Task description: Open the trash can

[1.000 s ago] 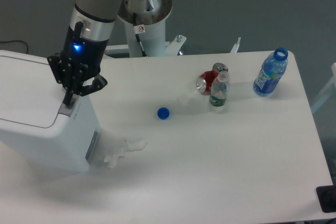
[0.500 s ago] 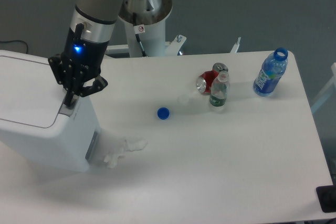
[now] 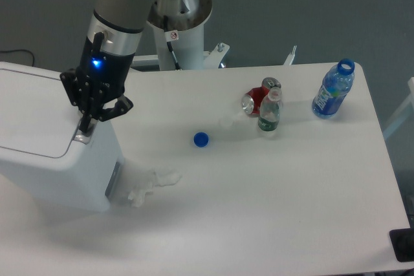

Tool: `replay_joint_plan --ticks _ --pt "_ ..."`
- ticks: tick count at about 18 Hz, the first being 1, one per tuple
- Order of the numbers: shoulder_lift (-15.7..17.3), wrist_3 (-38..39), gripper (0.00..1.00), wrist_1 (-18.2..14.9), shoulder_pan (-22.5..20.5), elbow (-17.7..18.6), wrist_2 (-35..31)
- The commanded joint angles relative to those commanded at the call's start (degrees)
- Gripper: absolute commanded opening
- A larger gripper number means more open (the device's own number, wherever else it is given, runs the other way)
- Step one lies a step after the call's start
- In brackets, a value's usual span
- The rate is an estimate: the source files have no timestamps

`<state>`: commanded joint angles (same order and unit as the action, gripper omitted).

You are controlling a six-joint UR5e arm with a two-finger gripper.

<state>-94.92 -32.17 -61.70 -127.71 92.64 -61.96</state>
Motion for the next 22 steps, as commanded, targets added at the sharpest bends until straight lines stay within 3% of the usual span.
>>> replay_joint_plan --ticks 16,18,22 --pt "0.44 0.26 0.02 -0.88 -3.42 -5.09 1.32" --pt "0.35 0.0 0.13 -0.79 -4.22 -5.62 1.41" --pt "0.09 -1.92 0.62 -0.27 -6.94 -5.8 1.14"
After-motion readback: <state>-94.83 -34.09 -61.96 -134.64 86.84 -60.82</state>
